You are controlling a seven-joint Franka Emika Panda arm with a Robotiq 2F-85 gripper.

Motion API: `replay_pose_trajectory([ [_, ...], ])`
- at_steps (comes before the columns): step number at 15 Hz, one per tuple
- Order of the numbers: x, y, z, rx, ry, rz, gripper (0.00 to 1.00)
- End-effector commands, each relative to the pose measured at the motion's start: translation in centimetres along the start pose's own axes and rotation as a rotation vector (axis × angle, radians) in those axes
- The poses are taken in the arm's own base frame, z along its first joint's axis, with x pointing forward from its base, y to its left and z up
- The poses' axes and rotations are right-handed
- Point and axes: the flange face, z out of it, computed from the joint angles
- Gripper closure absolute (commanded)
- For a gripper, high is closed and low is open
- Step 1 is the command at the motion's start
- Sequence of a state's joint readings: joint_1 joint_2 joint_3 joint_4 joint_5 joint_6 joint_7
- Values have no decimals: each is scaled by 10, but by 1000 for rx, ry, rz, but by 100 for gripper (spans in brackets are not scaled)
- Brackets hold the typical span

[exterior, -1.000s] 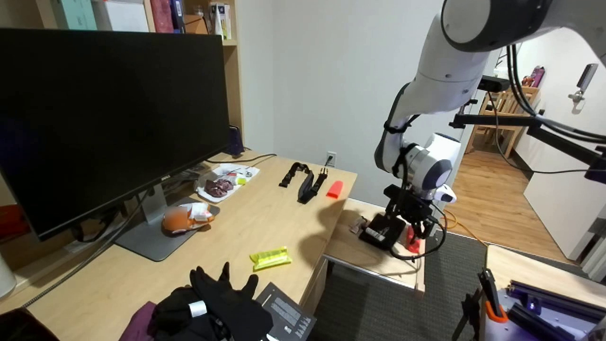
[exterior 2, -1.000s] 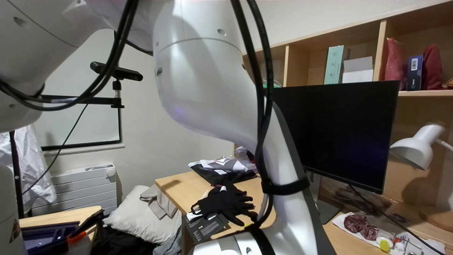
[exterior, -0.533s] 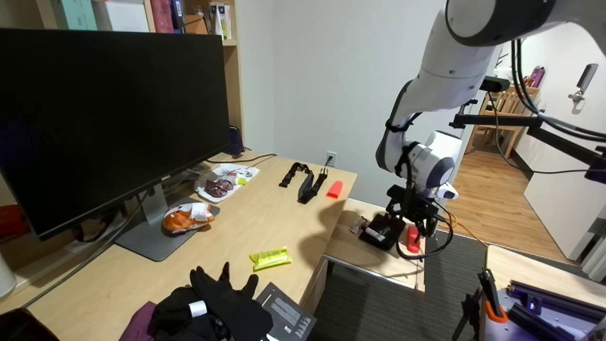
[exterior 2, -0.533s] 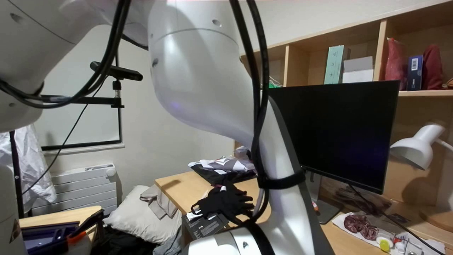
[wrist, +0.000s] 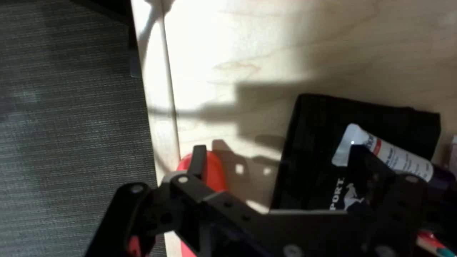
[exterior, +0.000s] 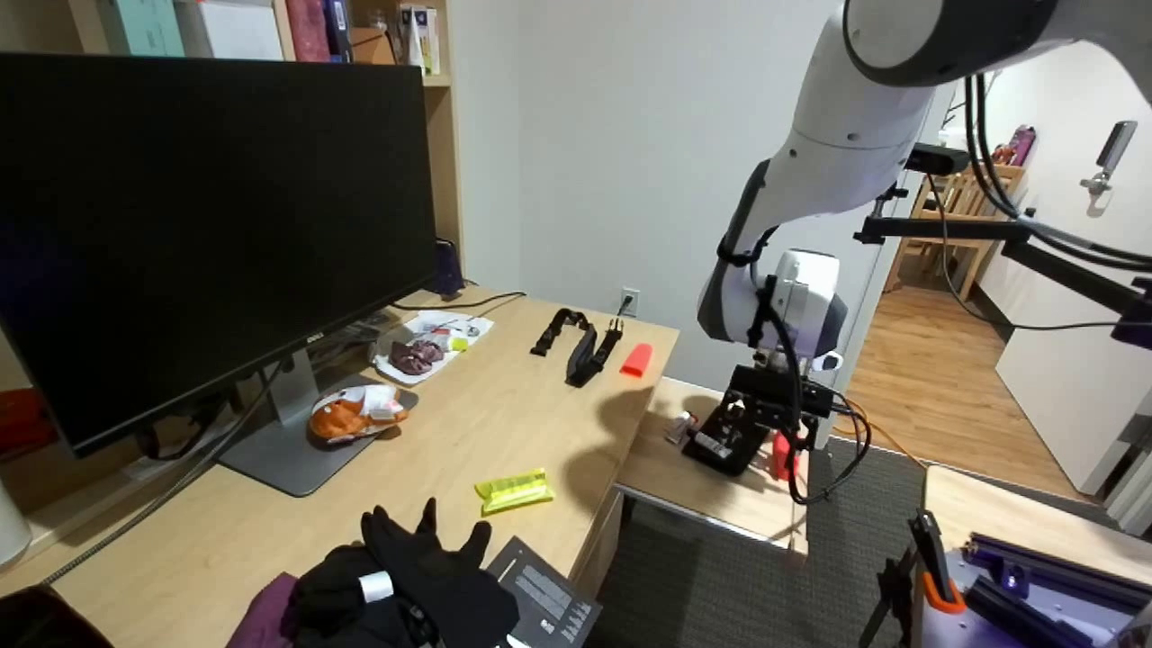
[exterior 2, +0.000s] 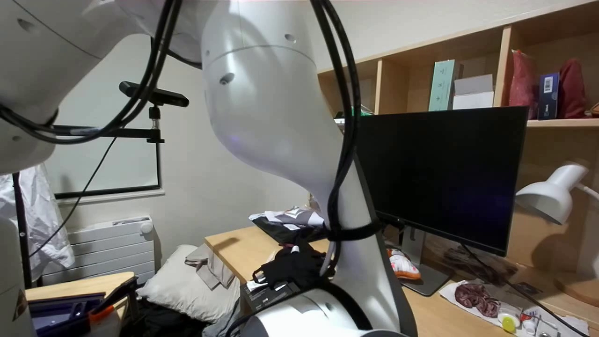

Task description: Put a tube on the desk

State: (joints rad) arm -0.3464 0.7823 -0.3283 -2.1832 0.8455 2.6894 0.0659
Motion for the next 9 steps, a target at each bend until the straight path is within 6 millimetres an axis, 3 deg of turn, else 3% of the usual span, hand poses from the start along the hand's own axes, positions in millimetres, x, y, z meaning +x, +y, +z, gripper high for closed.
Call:
replay_pose_trajectory([
  [1, -2, -4, -1, -6, -1, -21, 0],
  [5, -8, -9, -2, -23, 2, -124, 0],
  [9, -23, -39, -6, -18, 65, -339, 0],
])
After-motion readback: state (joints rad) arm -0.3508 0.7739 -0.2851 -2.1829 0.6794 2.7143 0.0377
